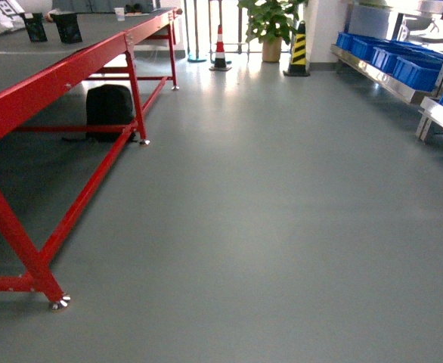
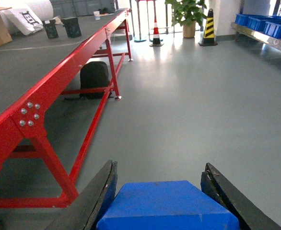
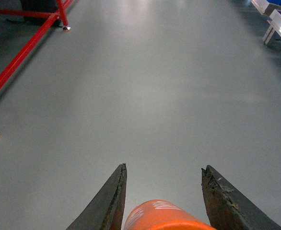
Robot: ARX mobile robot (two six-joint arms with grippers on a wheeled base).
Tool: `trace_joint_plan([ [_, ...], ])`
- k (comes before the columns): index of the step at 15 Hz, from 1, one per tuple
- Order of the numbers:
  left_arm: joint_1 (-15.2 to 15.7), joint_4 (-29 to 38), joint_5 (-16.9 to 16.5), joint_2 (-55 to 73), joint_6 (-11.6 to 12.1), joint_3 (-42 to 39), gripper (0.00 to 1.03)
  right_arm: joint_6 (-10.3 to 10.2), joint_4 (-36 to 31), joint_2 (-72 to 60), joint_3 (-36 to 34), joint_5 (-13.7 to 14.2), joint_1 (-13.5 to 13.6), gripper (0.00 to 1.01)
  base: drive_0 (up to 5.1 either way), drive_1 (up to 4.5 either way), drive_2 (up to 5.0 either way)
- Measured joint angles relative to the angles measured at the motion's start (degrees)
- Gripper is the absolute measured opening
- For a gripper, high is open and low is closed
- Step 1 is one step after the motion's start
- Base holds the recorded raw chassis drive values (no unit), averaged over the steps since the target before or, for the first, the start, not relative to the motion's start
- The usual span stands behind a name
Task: Sort blue parts and orange caps into right shelf containers
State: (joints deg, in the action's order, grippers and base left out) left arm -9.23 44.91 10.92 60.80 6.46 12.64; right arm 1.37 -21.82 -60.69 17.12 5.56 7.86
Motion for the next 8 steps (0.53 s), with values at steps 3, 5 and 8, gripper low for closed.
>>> trace_joint_plan([
  [3,0.0,-0.3,0.0,0.1,0.0,0.0,0.44,0.0,0.3,0.0,0.0,0.1,-0.1,0.42,4.5,-1.64,-2.9],
  [5,-0.2,0.0,-0.3,0.1,0.0,0.0,0.44,0.0,0.3,0.0,0.0,0.3,-0.1,0.42,4.1,-1.98,-2.0],
  [8,0.1,-0.1,0.2,0.1,0.0,0.0,0.44,0.0,0.2,0.0,0.0,0.0,-0.3,0.42,4.1,-1.98,-2.0],
])
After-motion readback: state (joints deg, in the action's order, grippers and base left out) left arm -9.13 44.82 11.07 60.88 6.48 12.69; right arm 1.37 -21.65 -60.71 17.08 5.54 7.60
